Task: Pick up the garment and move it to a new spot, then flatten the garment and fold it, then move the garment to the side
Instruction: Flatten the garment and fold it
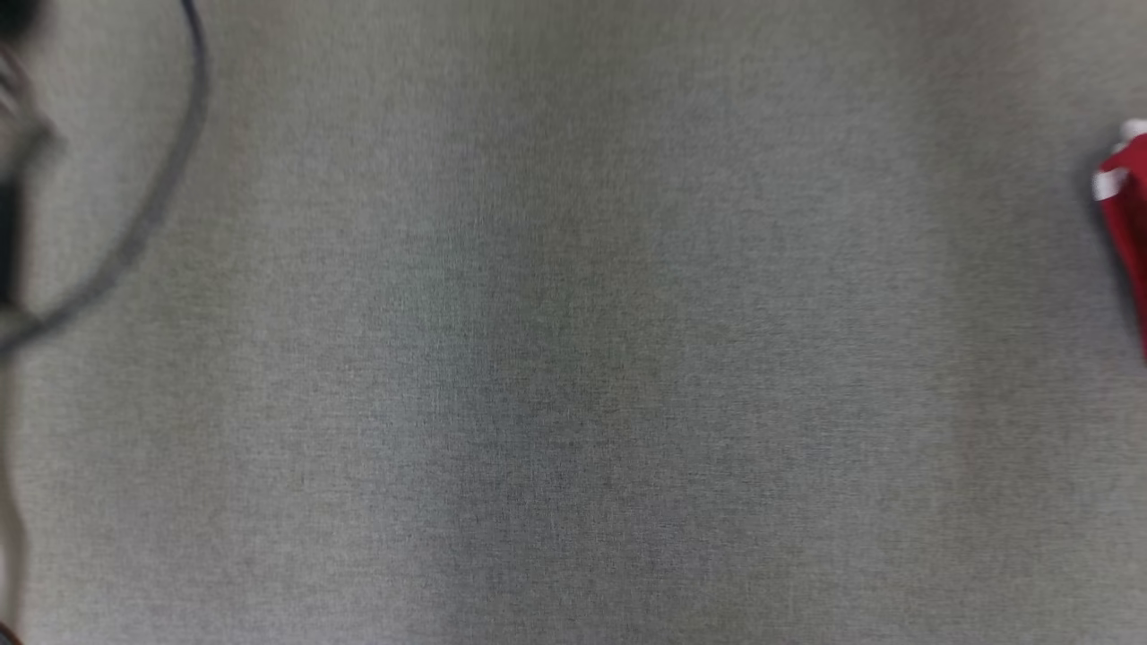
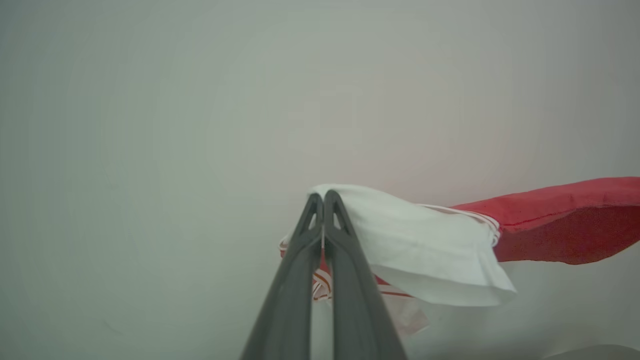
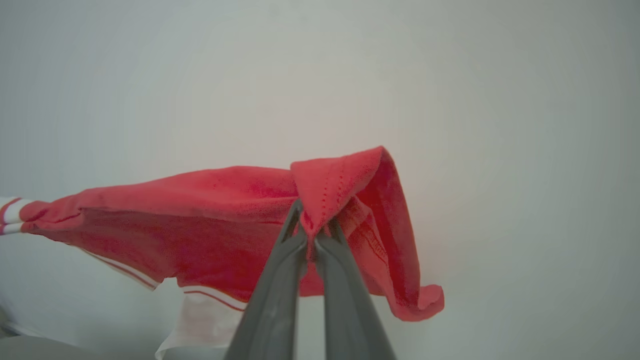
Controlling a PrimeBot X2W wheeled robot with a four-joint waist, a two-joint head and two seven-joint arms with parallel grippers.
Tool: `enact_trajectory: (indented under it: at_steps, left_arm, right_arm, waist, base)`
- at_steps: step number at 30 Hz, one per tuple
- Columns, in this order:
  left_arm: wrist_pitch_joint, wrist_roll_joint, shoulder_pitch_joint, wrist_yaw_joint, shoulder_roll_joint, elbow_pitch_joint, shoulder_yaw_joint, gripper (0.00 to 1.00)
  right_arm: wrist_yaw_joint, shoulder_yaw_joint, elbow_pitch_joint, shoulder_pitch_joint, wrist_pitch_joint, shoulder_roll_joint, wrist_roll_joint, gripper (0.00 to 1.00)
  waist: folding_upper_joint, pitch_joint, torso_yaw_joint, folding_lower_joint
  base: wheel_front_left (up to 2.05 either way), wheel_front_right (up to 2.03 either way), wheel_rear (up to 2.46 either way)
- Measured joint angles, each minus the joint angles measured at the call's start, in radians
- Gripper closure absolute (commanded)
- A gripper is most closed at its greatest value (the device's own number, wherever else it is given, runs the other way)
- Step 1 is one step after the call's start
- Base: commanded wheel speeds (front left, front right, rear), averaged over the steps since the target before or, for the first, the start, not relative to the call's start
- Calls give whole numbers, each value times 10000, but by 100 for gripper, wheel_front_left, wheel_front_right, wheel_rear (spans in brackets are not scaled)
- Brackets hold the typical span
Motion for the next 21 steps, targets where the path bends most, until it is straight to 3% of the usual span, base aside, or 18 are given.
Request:
enact_trajectory:
  at_steps: [3, 7, 21]
  left_arm:
    - [-209, -502, 1528, -188, 6, 405, -67, 100]
    - [-639, -652, 2952, -339, 67, 550, -180, 100]
    - [-1423, -892, 6862, -435, 121, -364, -732, 100]
  right_arm:
    - [368, 15, 479, 1789, -151, 96, 499, 100]
    - [577, 190, 836, 3596, -222, -42, 717, 100]
    - [702, 913, 1112, 7227, -134, -142, 1035, 100]
  waist:
    - [0, 309, 74, -3]
    - [1, 351, 189, -2]
    - [-4, -1100, 196, -8]
  base:
    - [0, 0, 0]
    - [0, 0, 0]
    - [0, 0, 0]
